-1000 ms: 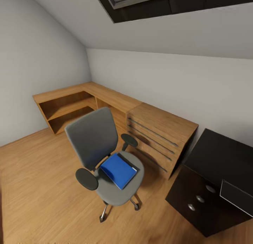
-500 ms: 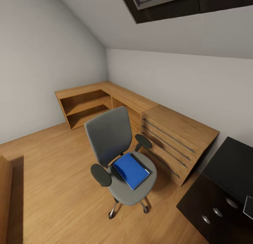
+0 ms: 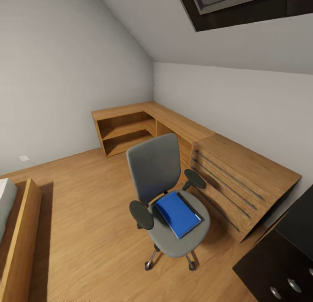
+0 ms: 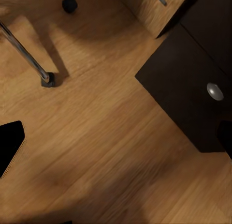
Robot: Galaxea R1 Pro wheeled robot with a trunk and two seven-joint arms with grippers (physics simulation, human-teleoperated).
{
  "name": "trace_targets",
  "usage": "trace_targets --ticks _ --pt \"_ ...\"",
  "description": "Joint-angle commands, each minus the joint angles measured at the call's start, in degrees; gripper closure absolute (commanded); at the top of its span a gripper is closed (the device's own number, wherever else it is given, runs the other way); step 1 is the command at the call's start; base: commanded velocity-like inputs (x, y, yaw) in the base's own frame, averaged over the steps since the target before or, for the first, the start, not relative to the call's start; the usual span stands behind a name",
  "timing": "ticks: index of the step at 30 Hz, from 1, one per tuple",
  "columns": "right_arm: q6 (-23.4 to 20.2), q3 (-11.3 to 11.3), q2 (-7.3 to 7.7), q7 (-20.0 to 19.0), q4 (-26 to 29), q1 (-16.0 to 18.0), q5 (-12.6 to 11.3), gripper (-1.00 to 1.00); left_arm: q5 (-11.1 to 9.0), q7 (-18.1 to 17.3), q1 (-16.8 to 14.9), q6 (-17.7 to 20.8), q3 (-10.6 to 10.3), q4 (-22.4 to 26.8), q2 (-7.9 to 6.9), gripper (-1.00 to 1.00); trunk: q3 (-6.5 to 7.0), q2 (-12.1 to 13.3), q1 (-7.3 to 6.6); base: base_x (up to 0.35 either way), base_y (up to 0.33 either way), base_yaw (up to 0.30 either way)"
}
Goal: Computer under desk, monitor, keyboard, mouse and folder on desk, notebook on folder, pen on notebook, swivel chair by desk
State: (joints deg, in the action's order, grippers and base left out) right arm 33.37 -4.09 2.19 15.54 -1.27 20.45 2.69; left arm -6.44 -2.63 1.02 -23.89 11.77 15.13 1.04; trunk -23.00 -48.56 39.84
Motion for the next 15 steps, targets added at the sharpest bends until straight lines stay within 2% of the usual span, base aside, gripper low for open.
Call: trace_targets --ticks 1,11,15 --pt "0.29 -0.39 0.0 0.02 -0.14 0.07 0.3 -1.0 -0.59 -0.27 0.03 -0.02 0.01 0.09 0.02 -1.0 -0.01 -0.04 0.01 0.0 0.0 0.278" --pt "0.36 -0.39 0.13 0.07 -0.12 0.03 0.24 -1.0 -0.59 -0.27 0.03 -0.02 0.01 0.08 0.02 -1.0 0.4 -0.04 0.01 0.0 -0.003 0.276" --pt "0.37 -0.41 0.17 0.04 -0.11 0.05 0.22 -1.0 -0.59 -0.27 0.03 -0.02 0.01 0.08 0.02 -1.0 0.6 -0.04 0.01 0.0 -0.141 0.26"
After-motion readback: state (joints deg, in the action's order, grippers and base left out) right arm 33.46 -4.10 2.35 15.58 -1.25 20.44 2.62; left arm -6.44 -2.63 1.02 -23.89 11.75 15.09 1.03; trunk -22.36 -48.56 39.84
